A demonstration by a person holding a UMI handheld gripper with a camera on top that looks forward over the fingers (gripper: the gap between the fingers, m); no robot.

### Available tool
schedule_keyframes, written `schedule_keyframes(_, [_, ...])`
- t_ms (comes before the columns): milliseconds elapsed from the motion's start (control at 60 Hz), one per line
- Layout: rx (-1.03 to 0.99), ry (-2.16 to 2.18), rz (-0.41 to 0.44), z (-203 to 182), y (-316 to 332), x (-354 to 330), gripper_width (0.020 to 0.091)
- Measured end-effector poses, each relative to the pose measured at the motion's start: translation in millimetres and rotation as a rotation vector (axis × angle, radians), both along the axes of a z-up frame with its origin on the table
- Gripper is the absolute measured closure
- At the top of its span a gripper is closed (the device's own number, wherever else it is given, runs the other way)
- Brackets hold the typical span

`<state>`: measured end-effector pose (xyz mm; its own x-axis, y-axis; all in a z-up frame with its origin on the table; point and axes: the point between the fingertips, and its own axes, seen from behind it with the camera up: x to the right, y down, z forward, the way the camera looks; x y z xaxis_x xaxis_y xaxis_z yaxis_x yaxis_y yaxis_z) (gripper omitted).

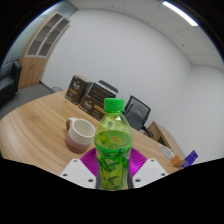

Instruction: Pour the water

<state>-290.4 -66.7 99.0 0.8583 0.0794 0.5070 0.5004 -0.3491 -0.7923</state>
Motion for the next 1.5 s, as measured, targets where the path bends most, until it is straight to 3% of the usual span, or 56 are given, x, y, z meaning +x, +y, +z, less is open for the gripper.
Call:
schedule_keyframes(133, [-0.082,-0.320,0.035,10,32,34,0.0743])
schedule_keyframes(233, [-0.140,-0.588,0.109,9,55,46,0.0745])
schedule_keyframes(383, [-0.139,-0.896,0.230,18,77,38,0.0746])
schedule_keyframes(750, [-0.150,-1.394,0.379,20,108,24,0.0733])
schedule_keyframes(1050, [-0.125,-1.139,0.336,31,95,20,0.0733])
schedule_keyframes(1333, [-0.104,-0.019,0.235,55,87,16,0.0731])
schedule_keyframes(1350, [-0.080,0.027,0.196,54,82,10,0.0730])
schedule_keyframes(1500, [-0.027,0.390,0.117,42,102,37,0.0733])
